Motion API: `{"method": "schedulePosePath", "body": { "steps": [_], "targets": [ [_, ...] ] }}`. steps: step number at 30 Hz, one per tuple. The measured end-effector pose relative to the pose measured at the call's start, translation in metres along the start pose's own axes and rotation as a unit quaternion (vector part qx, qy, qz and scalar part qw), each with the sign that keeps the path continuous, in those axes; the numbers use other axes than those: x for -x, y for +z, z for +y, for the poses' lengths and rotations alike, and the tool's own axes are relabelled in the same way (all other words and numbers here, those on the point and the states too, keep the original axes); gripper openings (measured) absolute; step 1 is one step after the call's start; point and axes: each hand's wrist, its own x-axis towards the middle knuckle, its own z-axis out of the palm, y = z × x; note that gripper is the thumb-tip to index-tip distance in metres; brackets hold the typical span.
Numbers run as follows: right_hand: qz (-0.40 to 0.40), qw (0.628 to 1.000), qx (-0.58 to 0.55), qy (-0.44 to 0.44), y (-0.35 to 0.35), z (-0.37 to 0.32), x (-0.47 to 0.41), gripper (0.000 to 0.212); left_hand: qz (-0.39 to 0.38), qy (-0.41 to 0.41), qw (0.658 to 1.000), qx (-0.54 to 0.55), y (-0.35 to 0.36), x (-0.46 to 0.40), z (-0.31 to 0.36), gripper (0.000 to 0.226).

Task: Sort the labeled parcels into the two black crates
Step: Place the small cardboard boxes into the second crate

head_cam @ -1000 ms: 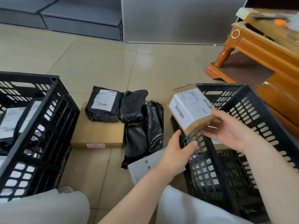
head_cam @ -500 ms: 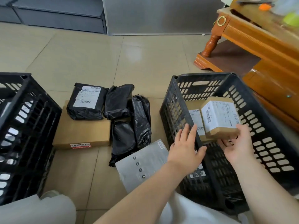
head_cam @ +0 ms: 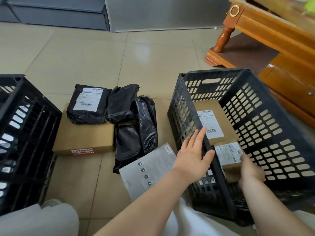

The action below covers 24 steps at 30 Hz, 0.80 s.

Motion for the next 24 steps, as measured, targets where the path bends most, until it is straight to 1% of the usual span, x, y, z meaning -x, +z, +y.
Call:
{"method": "schedulePosePath", "body": {
  "steps": [1, 5, 8, 11, 13, 17, 22, 24],
  "targets": [
    [-0.003, 1.000, 0.011, 0.000, 0.001, 0.000, -0.002, 0.052, 0.001, -0.001, 1.000, -0.001, 0.000, 0.000, 0.001, 0.067],
    [-0.038, 0.998, 0.045, 0.024, 0.006, 0.000, -0.010, 0.047, 0.006, 0.004, 1.000, 0.001, 0.001, -0.001, -0.002, 0.067],
    [-0.052, 0.995, 0.082, 0.021, 0.010, 0.006, -0.018, 0.045, 0.018, 0.004, 1.000, 0.003, 0.007, -0.002, -0.001, 0.067],
    [-0.064, 0.992, 0.110, 0.018, 0.013, 0.012, -0.029, 0.037, 0.032, 0.000, 0.999, 0.021, 0.013, -0.002, 0.002, 0.068],
    [-0.071, 0.990, 0.119, 0.017, 0.017, 0.013, -0.037, 0.034, 0.034, 0.005, 0.999, 0.013, 0.014, -0.003, 0.000, 0.068],
    [-0.074, 0.982, 0.173, 0.014, 0.023, 0.016, -0.051, 0.041, 0.031, 0.023, 0.999, -0.015, 0.013, -0.005, -0.007, 0.066],
    [-0.076, 0.964, 0.255, 0.013, 0.032, 0.025, -0.080, 0.054, 0.034, 0.025, 0.999, -0.009, 0.014, -0.003, -0.004, 0.067],
    [-0.051, 0.946, 0.320, 0.006, 0.034, 0.042, -0.116, 0.048, 0.030, 0.022, 0.999, -0.010, 0.013, -0.003, -0.004, 0.067]
  ]
}}
